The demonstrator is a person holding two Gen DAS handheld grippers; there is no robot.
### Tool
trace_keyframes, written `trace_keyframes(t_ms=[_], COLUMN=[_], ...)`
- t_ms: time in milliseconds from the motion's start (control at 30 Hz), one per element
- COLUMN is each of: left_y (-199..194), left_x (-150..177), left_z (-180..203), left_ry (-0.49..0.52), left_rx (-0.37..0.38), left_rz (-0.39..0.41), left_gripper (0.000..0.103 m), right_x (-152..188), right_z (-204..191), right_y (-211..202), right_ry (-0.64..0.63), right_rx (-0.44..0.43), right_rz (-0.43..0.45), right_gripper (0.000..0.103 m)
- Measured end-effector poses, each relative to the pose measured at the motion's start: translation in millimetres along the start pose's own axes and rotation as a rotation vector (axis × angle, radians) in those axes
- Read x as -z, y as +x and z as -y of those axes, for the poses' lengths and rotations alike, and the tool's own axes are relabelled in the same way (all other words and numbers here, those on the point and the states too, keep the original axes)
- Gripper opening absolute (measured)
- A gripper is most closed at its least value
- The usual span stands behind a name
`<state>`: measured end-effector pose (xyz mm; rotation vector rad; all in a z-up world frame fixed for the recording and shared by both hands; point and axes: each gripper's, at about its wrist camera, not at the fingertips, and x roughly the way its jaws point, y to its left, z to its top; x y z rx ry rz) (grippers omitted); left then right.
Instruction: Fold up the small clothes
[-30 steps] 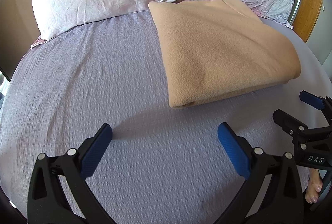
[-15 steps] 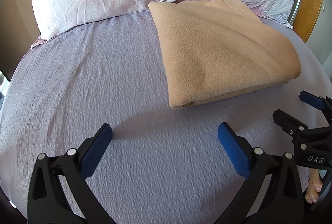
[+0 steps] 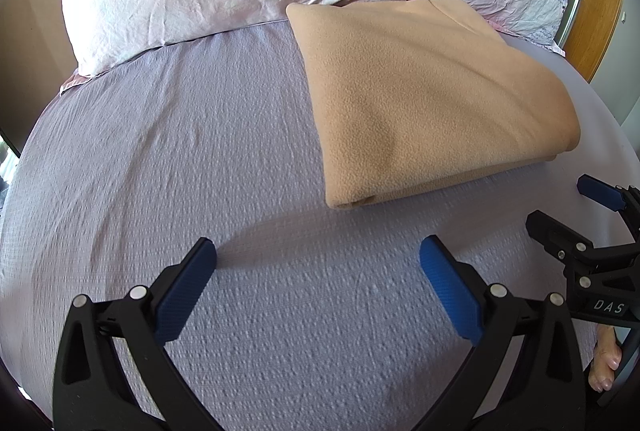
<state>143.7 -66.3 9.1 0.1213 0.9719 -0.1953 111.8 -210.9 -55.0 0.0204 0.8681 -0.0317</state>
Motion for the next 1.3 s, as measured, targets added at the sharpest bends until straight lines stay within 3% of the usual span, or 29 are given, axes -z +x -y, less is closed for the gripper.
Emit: trace_keyframes(t_ms=[1300], left_y=[-0.8], left_x=[-1.6], left_z=[0.8], left_ry=[0.0], left_rx=[0.0], left_rz=[0.013], left_gripper=[0.101], right_x=[0.2], right_z=[-0.7], right_y=[-0.1], right_ry=[0.004], right_rx=[0.002], right_rz=[0.001], right_gripper=[0.102])
